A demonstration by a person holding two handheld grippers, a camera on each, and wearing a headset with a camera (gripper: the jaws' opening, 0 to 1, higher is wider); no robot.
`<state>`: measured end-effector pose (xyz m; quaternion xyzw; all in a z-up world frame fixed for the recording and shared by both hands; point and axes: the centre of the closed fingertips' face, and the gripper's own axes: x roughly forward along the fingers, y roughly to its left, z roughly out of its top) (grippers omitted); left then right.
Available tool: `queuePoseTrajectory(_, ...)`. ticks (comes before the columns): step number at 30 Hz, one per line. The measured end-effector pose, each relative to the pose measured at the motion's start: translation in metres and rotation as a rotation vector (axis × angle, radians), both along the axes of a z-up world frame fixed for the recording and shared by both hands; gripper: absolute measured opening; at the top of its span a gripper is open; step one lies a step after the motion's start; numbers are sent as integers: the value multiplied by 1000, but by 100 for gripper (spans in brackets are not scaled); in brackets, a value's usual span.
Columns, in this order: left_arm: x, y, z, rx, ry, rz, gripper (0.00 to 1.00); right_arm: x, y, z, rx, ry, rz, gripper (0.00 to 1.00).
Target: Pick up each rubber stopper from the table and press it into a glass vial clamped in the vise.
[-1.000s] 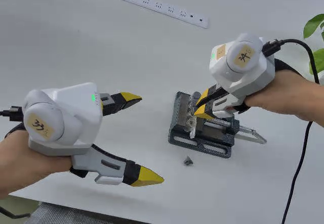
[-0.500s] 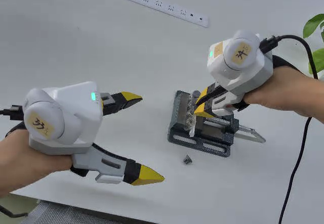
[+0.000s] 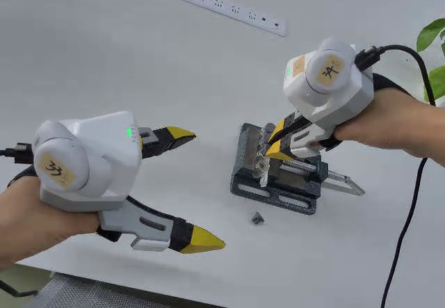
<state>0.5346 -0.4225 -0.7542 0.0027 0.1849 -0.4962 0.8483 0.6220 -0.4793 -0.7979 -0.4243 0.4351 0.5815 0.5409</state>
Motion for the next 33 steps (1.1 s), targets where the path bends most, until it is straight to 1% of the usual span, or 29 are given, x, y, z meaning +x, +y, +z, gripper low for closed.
queuePoseTrajectory(7, 1, 0, 1, -2, -2, 3, 93, 1, 0, -1, -16, 7, 4, 5)
queuePoseTrajectory(12, 0, 1, 0, -1, 1, 3, 93, 1, 0, -2, -35, 10, 9, 5)
queuePoseTrajectory(16, 0, 0, -1, -2, 3, -1, 92, 1, 0, -2, -50, 13, -1, 5)
queuePoseTrajectory(22, -1, -3, 0, -6, 7, -2, 92, -1, 1, -3, -95, -18, 29, 5)
queuePoseTrajectory(24, -1, -4, 0, -5, 8, -3, 91, 0, 1, -4, -108, -26, 12, 5)
queuePoseTrajectory(26, -1, -5, 1, -10, 9, -3, 91, 1, 0, -4, -113, -30, 12, 5)
queuePoseTrajectory(28, -1, -6, -1, -5, 8, -9, 91, 1, 0, -4, -114, -26, -3, 5)
queuePoseTrajectory(30, -1, -7, -1, -3, 10, -13, 91, 2, -1, -3, -105, -14, -13, 6)
queuePoseTrajectory(33, -1, -7, 1, -4, 6, -15, 90, 1, -1, -3, -88, -15, 2, 7)
